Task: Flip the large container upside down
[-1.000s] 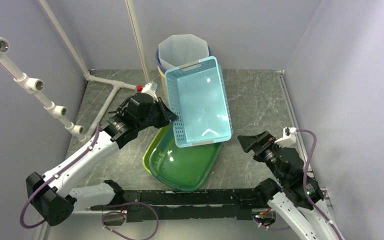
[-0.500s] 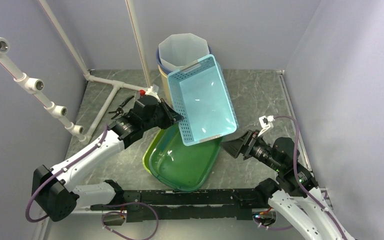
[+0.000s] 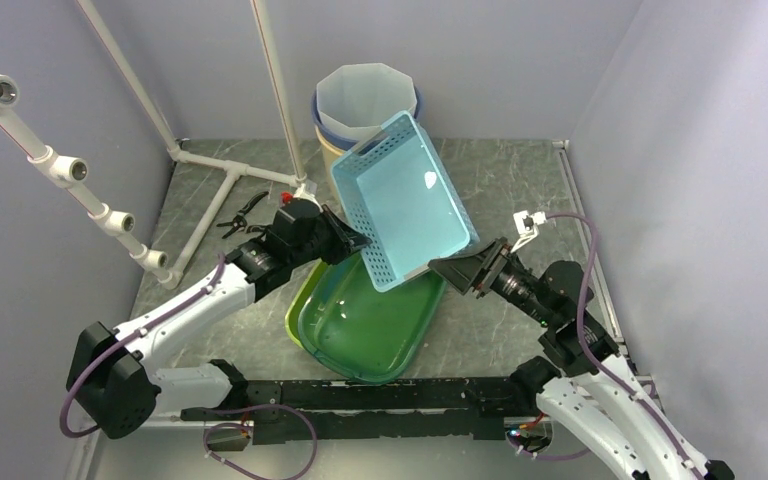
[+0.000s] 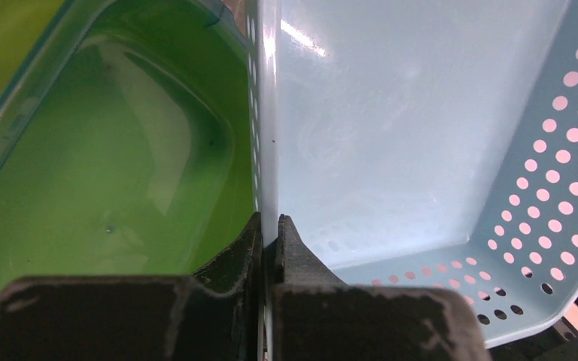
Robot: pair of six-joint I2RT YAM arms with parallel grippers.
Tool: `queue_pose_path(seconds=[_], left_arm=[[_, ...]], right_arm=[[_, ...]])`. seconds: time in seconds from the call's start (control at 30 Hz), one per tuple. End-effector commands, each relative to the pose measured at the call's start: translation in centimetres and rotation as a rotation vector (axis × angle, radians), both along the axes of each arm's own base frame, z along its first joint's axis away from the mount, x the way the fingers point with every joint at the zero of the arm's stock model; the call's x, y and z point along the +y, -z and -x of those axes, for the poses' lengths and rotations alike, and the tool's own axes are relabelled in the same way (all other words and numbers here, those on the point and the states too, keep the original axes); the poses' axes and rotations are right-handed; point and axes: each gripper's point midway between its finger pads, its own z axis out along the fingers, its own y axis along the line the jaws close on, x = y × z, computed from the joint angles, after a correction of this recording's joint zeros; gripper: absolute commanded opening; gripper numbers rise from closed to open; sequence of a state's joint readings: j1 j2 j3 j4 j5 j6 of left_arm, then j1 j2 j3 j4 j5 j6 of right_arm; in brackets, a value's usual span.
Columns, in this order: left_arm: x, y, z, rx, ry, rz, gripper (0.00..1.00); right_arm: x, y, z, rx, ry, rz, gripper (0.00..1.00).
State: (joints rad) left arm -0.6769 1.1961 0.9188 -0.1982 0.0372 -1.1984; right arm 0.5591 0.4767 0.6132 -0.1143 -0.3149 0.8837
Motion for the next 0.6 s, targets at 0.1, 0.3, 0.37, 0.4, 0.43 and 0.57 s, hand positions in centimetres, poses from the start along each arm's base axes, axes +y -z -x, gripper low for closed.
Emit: queue_pose_path(seconds=[0.1,0.3,0.37,0.4,0.43,0.57], left_arm=[[-1.3,-2.9,-0.9,-0.054,-0.006,0.149,0.03],[-1.4,-3.2,-0.5,-0.063,0.016,0.155,0.03],[-1.6,-3.3,-0.5,-0.064,0.023,0.163,0.03],[-1.7,-3.2,-0.5,-0.061,0.026,0.166,0.03],[-1.8,-3.0,-0.4,-0.051,0.027,0.171,0.03],[-3.1,-4.0,-0.2,-0.068,0.051,0.249,0.03]], right_arm=[[0.8,-1.5,-1.4,-0.057,0.006,-0.016,0.67],[0.5,-1.2,-1.6,-0.055,0.028,-0.003,0.66],[0.6,-1.7,-1.5,-0.065,0.017,-0.026,0.65],[0.8,-2.1,-1.5,-0.074,0.011,-0.044,0.65],[1.0,-2.4,-1.5,-0.076,0.002,-0.059,0.65],[1.5,-2.3,-2.4,-0.044,0.009,-0.08,0.61]])
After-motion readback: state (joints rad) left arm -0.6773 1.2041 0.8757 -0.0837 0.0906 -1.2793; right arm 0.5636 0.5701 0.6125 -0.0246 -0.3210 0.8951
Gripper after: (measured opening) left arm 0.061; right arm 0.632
